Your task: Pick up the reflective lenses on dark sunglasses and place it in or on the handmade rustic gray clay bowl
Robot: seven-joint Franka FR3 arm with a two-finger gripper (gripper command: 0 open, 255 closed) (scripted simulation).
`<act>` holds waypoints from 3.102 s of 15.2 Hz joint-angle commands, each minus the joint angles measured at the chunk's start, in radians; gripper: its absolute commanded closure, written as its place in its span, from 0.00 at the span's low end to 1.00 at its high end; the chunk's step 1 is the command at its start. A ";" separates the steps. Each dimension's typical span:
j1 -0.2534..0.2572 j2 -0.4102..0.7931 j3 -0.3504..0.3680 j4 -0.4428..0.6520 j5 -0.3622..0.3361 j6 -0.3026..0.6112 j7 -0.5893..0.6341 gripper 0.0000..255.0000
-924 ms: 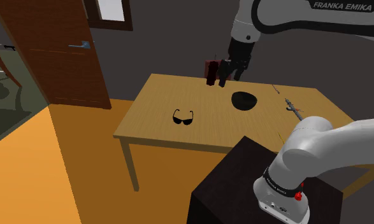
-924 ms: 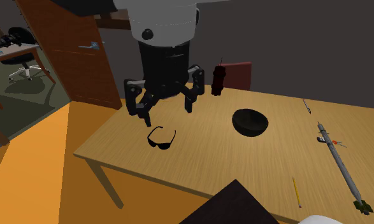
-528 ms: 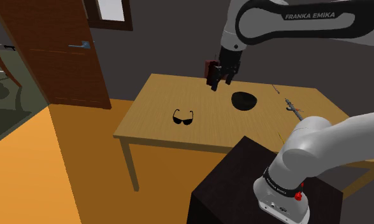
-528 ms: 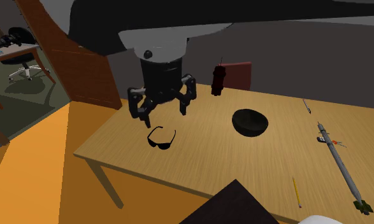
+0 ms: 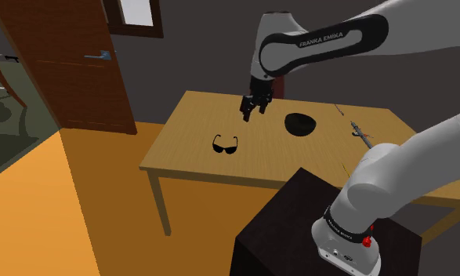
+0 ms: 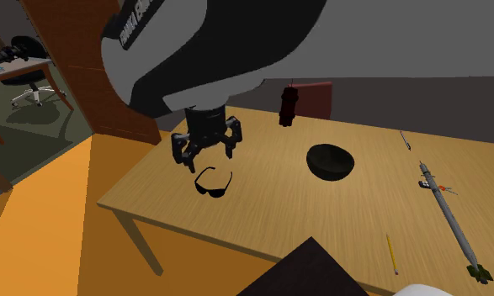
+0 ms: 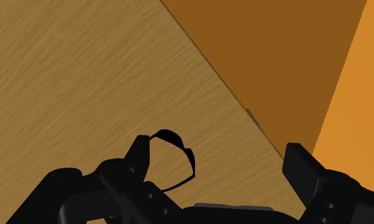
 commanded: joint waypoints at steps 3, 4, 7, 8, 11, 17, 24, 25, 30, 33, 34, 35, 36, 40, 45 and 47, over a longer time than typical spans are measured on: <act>0.002 0.167 -0.016 0.048 0.005 0.114 -0.037 0.00; 0.003 0.207 -0.018 0.062 0.007 0.137 -0.046 0.00; 0.005 0.327 -0.026 0.112 0.016 0.201 -0.073 0.00; 0.005 0.367 -0.027 0.131 0.020 0.220 -0.083 0.00; 0.004 0.488 -0.030 0.197 0.033 0.269 -0.111 0.00; -0.003 0.729 -0.024 0.362 0.059 0.333 -0.163 0.00; -0.017 1.000 -0.009 0.604 0.074 0.349 -0.207 0.00; -0.017 1.009 -0.008 0.604 0.075 0.358 -0.207 0.00; -0.018 1.059 -0.006 0.609 0.078 0.403 -0.209 0.00; -0.018 1.076 -0.005 0.612 0.079 0.417 -0.210 0.00; -0.018 1.076 -0.005 0.612 0.079 0.417 -0.210 0.00; -0.018 1.076 -0.005 0.612 0.079 0.417 -0.210 0.00; -0.018 1.076 -0.005 0.612 0.079 0.417 -0.210 0.00; -0.018 1.076 -0.005 0.612 0.079 0.417 -0.210 1.00; -0.018 1.076 -0.005 0.612 0.079 0.417 -0.210 1.00; -0.018 1.076 -0.005 0.612 0.079 0.417 -0.210 1.00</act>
